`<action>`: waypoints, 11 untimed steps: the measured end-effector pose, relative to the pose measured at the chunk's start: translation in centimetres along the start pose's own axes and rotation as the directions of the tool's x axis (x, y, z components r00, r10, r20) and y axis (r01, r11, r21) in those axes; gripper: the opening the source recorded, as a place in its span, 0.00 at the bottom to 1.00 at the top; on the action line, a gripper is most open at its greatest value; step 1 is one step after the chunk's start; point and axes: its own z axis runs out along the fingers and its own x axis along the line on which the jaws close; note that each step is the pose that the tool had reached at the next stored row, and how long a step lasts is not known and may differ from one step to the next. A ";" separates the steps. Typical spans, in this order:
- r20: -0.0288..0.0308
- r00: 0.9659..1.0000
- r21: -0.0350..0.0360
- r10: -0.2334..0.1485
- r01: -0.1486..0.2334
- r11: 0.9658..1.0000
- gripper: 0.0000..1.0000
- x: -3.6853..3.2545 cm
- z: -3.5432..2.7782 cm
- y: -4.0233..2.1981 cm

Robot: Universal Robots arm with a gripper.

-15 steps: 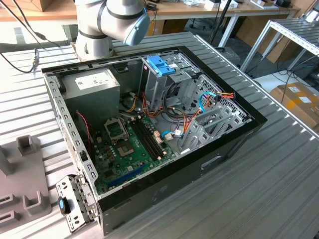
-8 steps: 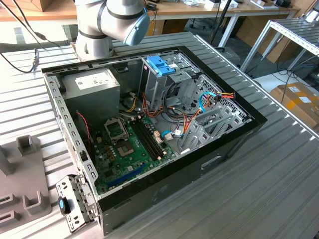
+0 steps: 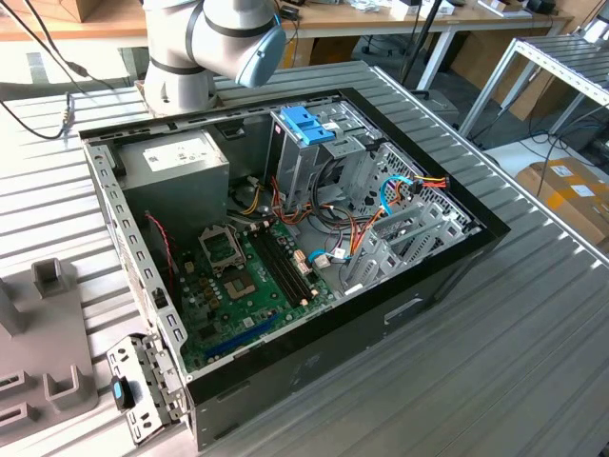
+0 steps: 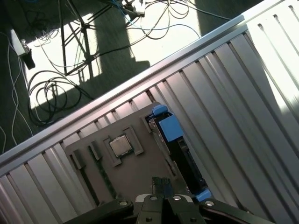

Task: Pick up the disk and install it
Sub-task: 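Pick up the disk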

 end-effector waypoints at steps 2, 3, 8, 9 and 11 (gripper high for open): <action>0.000 1.000 0.000 -0.008 0.008 1.000 0.11 0.00 0.00 0.00; -0.001 1.000 0.000 -0.014 0.014 1.000 0.11 0.00 0.00 0.00; -0.002 0.999 -0.001 -0.037 0.037 0.999 0.11 0.00 0.00 0.00; -0.002 0.999 -0.001 -0.043 0.043 0.999 0.11 0.00 0.00 0.00; -0.002 0.999 -0.001 -0.053 0.053 0.999 0.11 0.00 0.00 0.00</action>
